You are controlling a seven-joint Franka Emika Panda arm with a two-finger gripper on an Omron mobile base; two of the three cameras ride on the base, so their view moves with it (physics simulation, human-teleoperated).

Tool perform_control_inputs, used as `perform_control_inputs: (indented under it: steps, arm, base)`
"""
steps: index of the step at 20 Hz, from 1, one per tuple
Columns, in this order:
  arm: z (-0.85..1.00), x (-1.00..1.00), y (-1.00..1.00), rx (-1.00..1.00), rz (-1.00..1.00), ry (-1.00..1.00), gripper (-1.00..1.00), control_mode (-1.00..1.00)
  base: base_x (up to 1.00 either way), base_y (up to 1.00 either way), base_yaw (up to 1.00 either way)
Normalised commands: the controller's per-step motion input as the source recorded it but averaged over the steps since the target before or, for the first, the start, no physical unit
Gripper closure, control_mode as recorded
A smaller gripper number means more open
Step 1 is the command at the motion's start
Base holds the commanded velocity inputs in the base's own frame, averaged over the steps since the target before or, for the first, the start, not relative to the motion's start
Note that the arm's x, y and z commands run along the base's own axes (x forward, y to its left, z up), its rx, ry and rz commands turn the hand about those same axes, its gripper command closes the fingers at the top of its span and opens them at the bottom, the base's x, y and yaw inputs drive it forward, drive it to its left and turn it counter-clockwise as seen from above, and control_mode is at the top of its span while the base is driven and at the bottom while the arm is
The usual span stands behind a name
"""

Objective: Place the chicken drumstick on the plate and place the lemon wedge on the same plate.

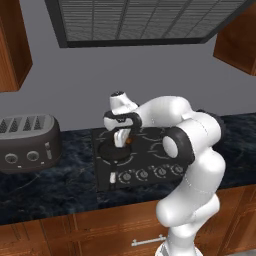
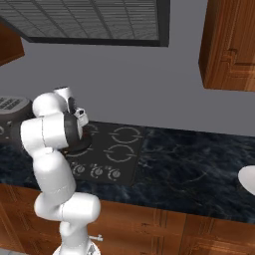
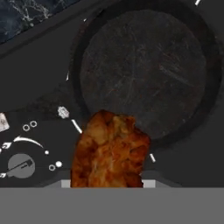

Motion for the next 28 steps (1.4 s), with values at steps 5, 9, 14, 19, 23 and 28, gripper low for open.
perform_control_inputs:
  steps: [5,9,14,19,23,28]
  arm:
    - [0.37,-0.87,-0.88,0.0,-0.33,0.0,1.0,-1.0]
    - [0.38,-0.45,-0.88,0.0,-0.43,0.01,1.0,-1.0]
    - [0.25,-0.31,-0.79,0.0,-0.45,0.01,1.0,-1.0]
    - [0.21,-0.23,-0.54,0.0,-0.39,0.0,1.0,-1.0]
    - [0.25,-0.07,0.08,0.0,-0.18,-0.04,1.0,-1.0]
    - [0.16,-0.01,0.05,0.0,-0.1,-0.02,1.0,-1.0]
  base:
    - [0.0,0.0,0.0]
    - [0.0,0.0,0.0]
    - [0.0,0.0,0.0]
    - [0.0,0.0,0.0]
    - [0.0,0.0,0.0]
    - [0.0,0.0,0.0]
